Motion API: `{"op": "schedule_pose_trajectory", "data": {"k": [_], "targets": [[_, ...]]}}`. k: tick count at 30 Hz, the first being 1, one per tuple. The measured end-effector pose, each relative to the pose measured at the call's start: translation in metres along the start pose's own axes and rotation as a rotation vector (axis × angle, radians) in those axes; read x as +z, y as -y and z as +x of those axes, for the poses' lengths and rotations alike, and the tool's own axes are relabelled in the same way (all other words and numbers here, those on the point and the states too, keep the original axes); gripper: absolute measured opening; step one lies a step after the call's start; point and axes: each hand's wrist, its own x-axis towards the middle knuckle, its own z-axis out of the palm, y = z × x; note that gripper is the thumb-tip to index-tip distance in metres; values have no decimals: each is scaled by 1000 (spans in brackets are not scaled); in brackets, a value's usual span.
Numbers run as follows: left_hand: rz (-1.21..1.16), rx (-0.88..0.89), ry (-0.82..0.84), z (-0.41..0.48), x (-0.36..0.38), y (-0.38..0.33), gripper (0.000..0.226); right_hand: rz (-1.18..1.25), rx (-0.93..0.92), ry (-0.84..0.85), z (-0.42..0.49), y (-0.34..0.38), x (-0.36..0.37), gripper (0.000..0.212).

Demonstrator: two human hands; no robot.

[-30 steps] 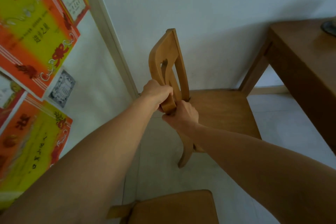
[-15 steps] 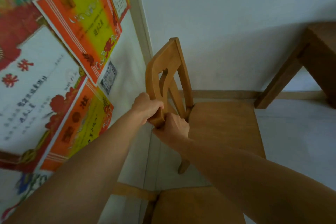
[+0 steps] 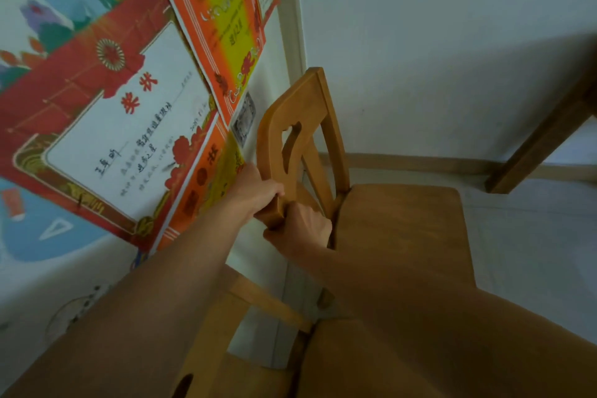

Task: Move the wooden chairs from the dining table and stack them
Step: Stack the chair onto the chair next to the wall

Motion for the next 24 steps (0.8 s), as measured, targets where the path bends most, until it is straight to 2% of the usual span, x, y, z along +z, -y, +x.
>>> {"op": "schedule_pose_trajectory", "data": {"k": [7,9,10,12,13,14,16,18,21,24], "targets": [[92,26,-89,-4,-14,17,30,35,41,12,-3,16,18,30],[180,60,-129,-7,-12,16,28,88,76,49,-2,14,20,39],[282,110,-162,-9,-11,13,40,117,87,78,0,12,21,48],[611,280,-201,-13,-7,8,82,207,88,159,5,8,20,65],[803,392,-220,-14,-3,5,85,255,85,199,8,7,19,68],[1000,497,-227,-16,2,3,76,281,76,232,10,5,18,69],[1319,604,-123,-18,12,-1,39,258,43,282,13,2,18,69],[1549,522,40,-21,21,-2,17,204,0,321,15,-2,20,68],[1830,462,153,-22,26,-4,26,284,6,351,20,-10,22,63],[1901,502,144,-20,23,-7,22,335,15,361,24,-11,22,57]]}}
